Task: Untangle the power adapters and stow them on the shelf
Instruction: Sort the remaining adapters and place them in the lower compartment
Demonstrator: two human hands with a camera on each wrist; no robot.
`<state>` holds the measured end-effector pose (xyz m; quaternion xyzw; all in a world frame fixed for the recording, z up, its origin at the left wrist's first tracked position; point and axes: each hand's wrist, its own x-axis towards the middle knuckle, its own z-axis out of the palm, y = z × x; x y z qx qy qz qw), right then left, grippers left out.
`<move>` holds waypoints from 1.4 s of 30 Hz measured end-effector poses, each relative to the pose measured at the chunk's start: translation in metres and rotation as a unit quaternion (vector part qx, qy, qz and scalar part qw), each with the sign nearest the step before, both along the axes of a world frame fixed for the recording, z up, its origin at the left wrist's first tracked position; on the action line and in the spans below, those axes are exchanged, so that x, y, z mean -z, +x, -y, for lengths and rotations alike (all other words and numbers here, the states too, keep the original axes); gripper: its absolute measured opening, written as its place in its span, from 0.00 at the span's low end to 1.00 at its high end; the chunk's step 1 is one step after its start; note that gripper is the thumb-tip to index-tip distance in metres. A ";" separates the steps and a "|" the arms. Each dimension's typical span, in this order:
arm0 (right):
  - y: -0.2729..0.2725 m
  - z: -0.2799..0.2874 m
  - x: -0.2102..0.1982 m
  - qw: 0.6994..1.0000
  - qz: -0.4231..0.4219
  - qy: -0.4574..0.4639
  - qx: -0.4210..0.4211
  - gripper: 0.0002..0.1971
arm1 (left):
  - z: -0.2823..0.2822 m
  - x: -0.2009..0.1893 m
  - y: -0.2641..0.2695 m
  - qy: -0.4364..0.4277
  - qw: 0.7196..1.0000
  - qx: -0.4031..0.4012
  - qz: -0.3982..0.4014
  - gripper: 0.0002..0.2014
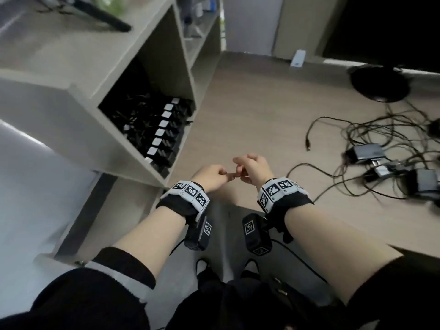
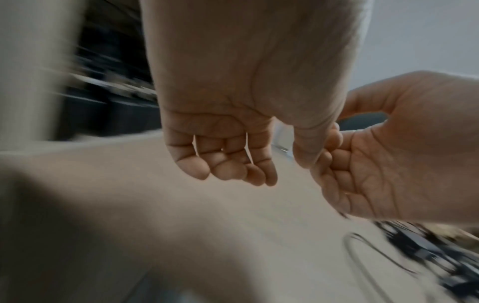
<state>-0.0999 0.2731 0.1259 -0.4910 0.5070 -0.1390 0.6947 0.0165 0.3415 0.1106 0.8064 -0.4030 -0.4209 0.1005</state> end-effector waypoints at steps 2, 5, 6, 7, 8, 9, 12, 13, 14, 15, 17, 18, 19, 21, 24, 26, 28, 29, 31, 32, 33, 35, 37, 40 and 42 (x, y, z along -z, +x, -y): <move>-0.041 0.029 -0.006 0.998 -0.003 -0.027 0.055 0.13 | 0.040 -0.005 -0.034 -0.012 0.999 0.051 0.008 0.18; -0.105 0.071 -0.007 0.984 -0.031 -0.072 0.159 0.12 | 0.094 -0.016 -0.091 -0.031 0.990 0.137 0.028 0.15; -0.125 0.082 -0.006 0.975 -0.059 -0.090 0.193 0.11 | 0.108 -0.019 -0.109 -0.038 0.985 0.164 0.033 0.13; -0.144 0.094 -0.003 0.964 -0.091 -0.108 0.227 0.09 | 0.122 -0.022 -0.125 -0.044 0.980 0.192 0.035 0.12; -0.161 0.102 -0.001 0.952 -0.124 -0.120 0.253 0.08 | 0.133 -0.024 -0.138 -0.046 0.975 0.216 0.037 0.12; -0.176 0.109 0.002 0.939 -0.156 -0.127 0.278 0.07 | 0.143 -0.025 -0.148 -0.050 0.970 0.236 0.041 0.13; -0.216 0.132 0.005 0.894 -0.237 -0.140 0.353 0.08 | 0.181 -0.024 -0.173 -0.056 0.957 0.281 0.054 0.15; -0.225 0.139 0.007 0.877 -0.264 -0.146 0.375 0.11 | 0.192 -0.022 -0.179 -0.057 0.954 0.291 0.054 0.15; -0.233 0.147 0.009 0.857 -0.295 -0.150 0.395 0.14 | 0.208 -0.019 -0.185 -0.060 0.951 0.299 0.051 0.15; -0.241 0.157 0.010 0.842 -0.322 -0.145 0.408 0.17 | 0.226 -0.015 -0.193 -0.065 0.948 0.309 0.047 0.14; -0.247 0.162 0.013 0.846 -0.353 -0.124 0.381 0.25 | 0.242 -0.010 -0.200 -0.078 0.945 0.314 0.040 0.10; -0.252 0.170 0.016 0.852 -0.370 -0.104 0.355 0.30 | 0.257 -0.003 -0.207 -0.083 0.943 0.321 0.036 0.09; -0.255 0.175 0.018 0.861 -0.383 -0.091 0.321 0.34 | 0.268 0.003 -0.213 -0.087 0.940 0.329 0.038 0.11; -0.259 0.184 0.023 0.867 -0.423 -0.084 0.250 0.36 | 0.283 0.017 -0.225 -0.088 0.930 0.352 0.055 0.22; -0.263 0.198 0.022 0.840 -0.514 -0.079 0.158 0.33 | 0.297 0.037 -0.241 -0.101 0.920 0.371 0.071 0.32; -0.264 0.206 0.021 0.832 -0.543 -0.050 0.103 0.26 | 0.302 0.047 -0.247 -0.099 0.921 0.369 0.075 0.36; -0.265 0.210 0.020 0.833 -0.547 -0.033 0.078 0.18 | 0.304 0.054 -0.248 -0.099 0.917 0.375 0.096 0.38; -0.266 0.212 0.020 0.835 -0.545 -0.032 0.076 0.15 | 0.305 0.056 -0.249 -0.103 0.912 0.382 0.104 0.37; -0.267 0.215 0.020 0.842 -0.528 -0.039 0.103 0.15 | 0.309 0.056 -0.247 -0.101 0.919 0.372 0.088 0.33; -0.267 0.216 0.020 0.847 -0.512 -0.052 0.136 0.18 | 0.312 0.053 -0.244 -0.091 0.934 0.341 0.046 0.32; -0.266 0.218 0.020 0.852 -0.487 -0.072 0.178 0.19 | 0.316 0.053 -0.241 -0.091 0.950 0.298 -0.013 0.33; -0.263 0.224 0.016 0.866 -0.413 -0.120 0.254 0.20 | 0.323 0.043 -0.231 -0.105 0.967 0.191 -0.132 0.34; -0.253 0.231 0.007 0.891 -0.315 -0.143 0.295 0.20 | 0.324 0.027 -0.221 -0.150 0.962 0.109 -0.198 0.34; -0.232 0.239 -0.009 0.918 -0.159 -0.117 0.344 0.22 | 0.317 -0.003 -0.210 -0.230 0.942 0.118 -0.214 0.26; -0.220 0.240 -0.018 0.922 -0.106 -0.103 0.357 0.23 | 0.307 -0.022 -0.204 -0.280 0.930 0.145 -0.189 0.22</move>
